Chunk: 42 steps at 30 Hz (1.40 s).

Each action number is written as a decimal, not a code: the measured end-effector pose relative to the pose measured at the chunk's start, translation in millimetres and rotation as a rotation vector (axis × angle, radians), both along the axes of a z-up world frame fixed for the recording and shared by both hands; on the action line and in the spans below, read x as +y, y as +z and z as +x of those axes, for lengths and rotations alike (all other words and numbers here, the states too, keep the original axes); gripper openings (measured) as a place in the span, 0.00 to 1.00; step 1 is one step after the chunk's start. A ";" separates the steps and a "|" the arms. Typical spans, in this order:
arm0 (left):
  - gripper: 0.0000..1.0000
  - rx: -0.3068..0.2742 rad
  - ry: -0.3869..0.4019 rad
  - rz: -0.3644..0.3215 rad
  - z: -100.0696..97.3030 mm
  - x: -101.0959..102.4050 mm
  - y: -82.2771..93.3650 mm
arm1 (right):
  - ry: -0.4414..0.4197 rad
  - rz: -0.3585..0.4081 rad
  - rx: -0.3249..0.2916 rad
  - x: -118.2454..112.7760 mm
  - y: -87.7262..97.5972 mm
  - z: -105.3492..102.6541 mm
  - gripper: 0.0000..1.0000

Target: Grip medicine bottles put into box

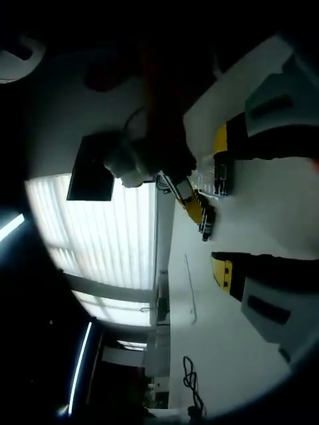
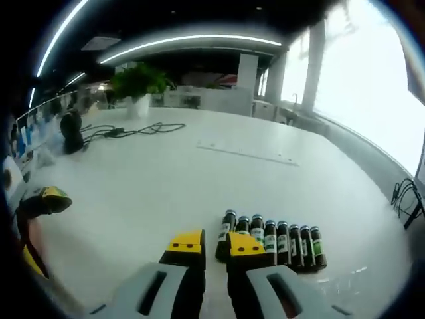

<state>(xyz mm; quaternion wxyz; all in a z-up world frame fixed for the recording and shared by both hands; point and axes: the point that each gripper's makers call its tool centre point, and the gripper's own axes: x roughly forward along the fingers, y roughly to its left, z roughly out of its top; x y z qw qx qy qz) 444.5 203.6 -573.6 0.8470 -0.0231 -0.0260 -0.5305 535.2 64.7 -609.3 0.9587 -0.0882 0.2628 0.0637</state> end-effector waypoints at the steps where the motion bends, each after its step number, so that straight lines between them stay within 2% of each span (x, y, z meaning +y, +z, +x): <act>1: 0.49 0.000 -0.001 0.000 0.0 -0.1 0.0 | -0.002 -0.007 0.002 -0.2 -1.3 1.5 0.08; 9: 0.49 0.002 0.002 -0.008 0.8 0.4 1.1 | -0.019 -0.029 0.025 -4.8 -10.5 11.2 0.08; 21: 0.49 0.008 0.002 -0.018 1.5 1.1 1.9 | -0.035 -0.041 0.058 -8.1 -24.3 15.1 0.07; 42: 0.49 0.011 -0.004 -0.022 1.8 1.5 1.6 | 0.004 -0.059 0.065 0.7 -29.9 22.9 0.08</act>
